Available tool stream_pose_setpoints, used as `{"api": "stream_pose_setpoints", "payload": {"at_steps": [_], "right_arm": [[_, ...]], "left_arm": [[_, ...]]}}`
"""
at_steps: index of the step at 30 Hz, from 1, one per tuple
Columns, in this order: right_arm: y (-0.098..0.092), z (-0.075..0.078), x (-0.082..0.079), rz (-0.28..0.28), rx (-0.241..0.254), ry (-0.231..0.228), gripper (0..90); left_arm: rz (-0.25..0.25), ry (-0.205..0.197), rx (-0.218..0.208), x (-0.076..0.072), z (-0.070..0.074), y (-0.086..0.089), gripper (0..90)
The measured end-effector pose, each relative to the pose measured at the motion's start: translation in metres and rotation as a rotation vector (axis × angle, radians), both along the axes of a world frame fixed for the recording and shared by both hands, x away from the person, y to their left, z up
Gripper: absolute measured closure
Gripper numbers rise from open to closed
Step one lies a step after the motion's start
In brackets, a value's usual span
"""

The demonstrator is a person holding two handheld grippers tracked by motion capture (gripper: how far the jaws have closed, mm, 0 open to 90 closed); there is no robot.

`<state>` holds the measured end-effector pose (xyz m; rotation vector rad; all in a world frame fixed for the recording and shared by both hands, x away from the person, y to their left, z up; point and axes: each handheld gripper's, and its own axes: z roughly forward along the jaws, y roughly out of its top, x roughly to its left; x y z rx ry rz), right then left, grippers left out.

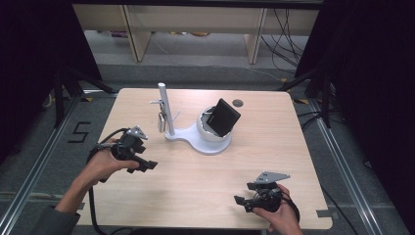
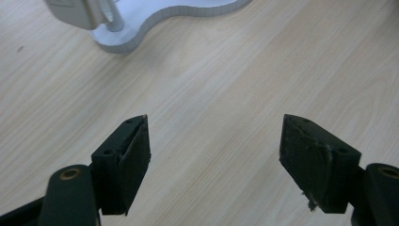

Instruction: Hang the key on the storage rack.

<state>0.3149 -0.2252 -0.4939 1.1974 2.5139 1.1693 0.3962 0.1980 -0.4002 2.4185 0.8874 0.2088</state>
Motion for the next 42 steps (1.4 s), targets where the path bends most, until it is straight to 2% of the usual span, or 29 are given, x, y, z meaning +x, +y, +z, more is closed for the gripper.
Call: {"api": "stream_pose_setpoints", "payload": {"at_steps": [3,6,8,9,13,16,17,19,23,27,28,31,33,34,37,42], "right_arm": [[0.000,0.000,0.000,-0.004,0.003,0.006,27.4],[0.001,0.000,0.000,-0.003,-0.003,0.006,27.4],[0.002,-0.001,-0.001,-0.001,-0.002,0.000,27.4],[0.003,0.000,-0.003,-0.016,0.005,0.022,27.4],[0.002,-0.001,0.000,-0.004,-0.004,0.000,27.4],[0.002,-0.001,0.000,-0.007,-0.002,0.000,27.4],[0.002,-0.001,-0.001,-0.004,-0.003,0.001,27.4],[0.002,-0.001,-0.001,0.000,-0.004,0.000,27.4],[0.002,-0.001,-0.001,-0.003,-0.006,0.004,27.4],[0.003,-0.002,-0.001,0.005,-0.004,0.008,27.3],[0.003,-0.002,-0.001,0.005,-0.005,0.008,27.2],[0.005,-0.002,-0.002,0.004,-0.008,0.004,26.8],[0.005,-0.002,-0.002,0.010,-0.010,-0.001,25.8],[0.005,-0.002,-0.002,0.014,-0.011,-0.005,24.9],[0.007,-0.001,-0.003,0.016,-0.007,-0.015,22.5],[0.009,-0.002,-0.003,0.017,-0.013,-0.019,18.6]], "left_arm": [[-0.030,-0.003,-0.023,-0.008,-0.011,-0.009,24.7],[-0.057,-0.001,-0.025,-0.013,-0.020,-0.015,24.4],[-0.066,-0.004,-0.035,-0.017,-0.026,-0.020,24.3],[-0.067,-0.009,-0.040,-0.019,-0.029,-0.022,24.1],[-0.080,-0.035,-0.038,-0.028,-0.036,-0.029,23.1],[-0.091,-0.053,-0.032,-0.033,-0.041,-0.035,21.8],[-0.089,-0.055,-0.045,-0.035,-0.043,-0.037,21.8],[-0.098,-0.063,-0.043,-0.039,-0.046,-0.040,21.8],[-0.114,-0.062,-0.040,-0.047,-0.052,-0.045,20.5],[-0.130,-0.080,-0.059,-0.062,-0.064,-0.051,20.2],[-0.119,-0.074,-0.064,-0.064,-0.067,-0.052,20.2],[-0.112,-0.105,-0.060,-0.069,-0.072,-0.052,20.2],[-0.108,-0.103,-0.076,-0.074,-0.077,-0.051,20.2],[-0.103,-0.102,-0.087,-0.076,-0.079,-0.050,20.3],[-0.067,-0.092,-0.161,-0.086,-0.085,-0.046,20.4],[-0.052,-0.127,-0.131,-0.105,-0.093,-0.041,20.3]]}}
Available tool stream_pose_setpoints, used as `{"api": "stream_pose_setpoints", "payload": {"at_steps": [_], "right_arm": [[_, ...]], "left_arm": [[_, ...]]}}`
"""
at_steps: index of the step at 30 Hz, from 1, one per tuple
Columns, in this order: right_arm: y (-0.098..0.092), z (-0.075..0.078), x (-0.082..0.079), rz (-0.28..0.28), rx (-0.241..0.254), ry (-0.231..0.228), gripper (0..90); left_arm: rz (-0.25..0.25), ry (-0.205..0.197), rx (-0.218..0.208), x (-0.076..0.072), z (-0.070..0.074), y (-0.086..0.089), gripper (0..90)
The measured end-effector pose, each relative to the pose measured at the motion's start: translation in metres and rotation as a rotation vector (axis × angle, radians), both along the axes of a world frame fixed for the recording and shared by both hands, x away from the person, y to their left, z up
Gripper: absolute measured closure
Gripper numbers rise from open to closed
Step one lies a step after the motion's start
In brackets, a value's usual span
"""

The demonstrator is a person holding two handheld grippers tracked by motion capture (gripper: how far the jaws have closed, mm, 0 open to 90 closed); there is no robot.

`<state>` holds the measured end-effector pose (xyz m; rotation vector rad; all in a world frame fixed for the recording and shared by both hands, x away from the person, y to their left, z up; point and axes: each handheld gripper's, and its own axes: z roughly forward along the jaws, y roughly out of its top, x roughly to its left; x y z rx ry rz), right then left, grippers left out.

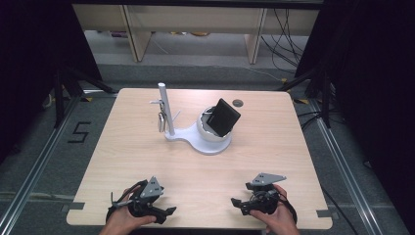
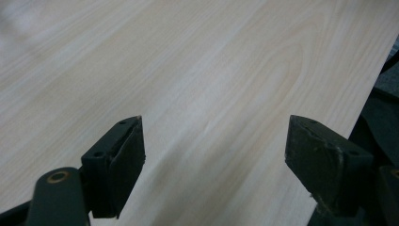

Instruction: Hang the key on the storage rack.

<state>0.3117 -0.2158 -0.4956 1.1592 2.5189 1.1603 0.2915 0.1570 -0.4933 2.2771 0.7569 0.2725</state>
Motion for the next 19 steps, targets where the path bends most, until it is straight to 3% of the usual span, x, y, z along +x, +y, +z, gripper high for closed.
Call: {"api": "stream_pose_setpoints", "payload": {"at_steps": [5,10,12,16,18,19], "right_arm": [[0.003,0.001,-0.002,0.027,-0.003,-0.007,18.6],[0.007,0.001,-0.003,0.045,-0.013,-0.008,18.9],[0.007,0.001,-0.004,0.039,-0.015,0.000,18.9],[0.006,0.001,-0.003,0.047,-0.018,-0.011,18.8],[0.006,0.001,-0.003,0.044,-0.018,-0.011,18.6],[0.006,0.001,-0.003,0.040,-0.020,-0.012,18.6]], "left_arm": [[-0.001,0.007,0.008,-0.007,-0.011,0.003,20.4],[0.016,-0.001,-0.021,-0.007,-0.010,0.005,20.4],[0.019,-0.008,-0.003,-0.005,-0.011,0.008,20.3],[0.033,0.005,-0.029,-0.003,-0.013,0.011,19.6],[0.053,0.023,-0.069,-0.001,-0.016,0.012,18.3],[0.060,0.006,-0.041,0.002,-0.016,0.016,18.2]]}}
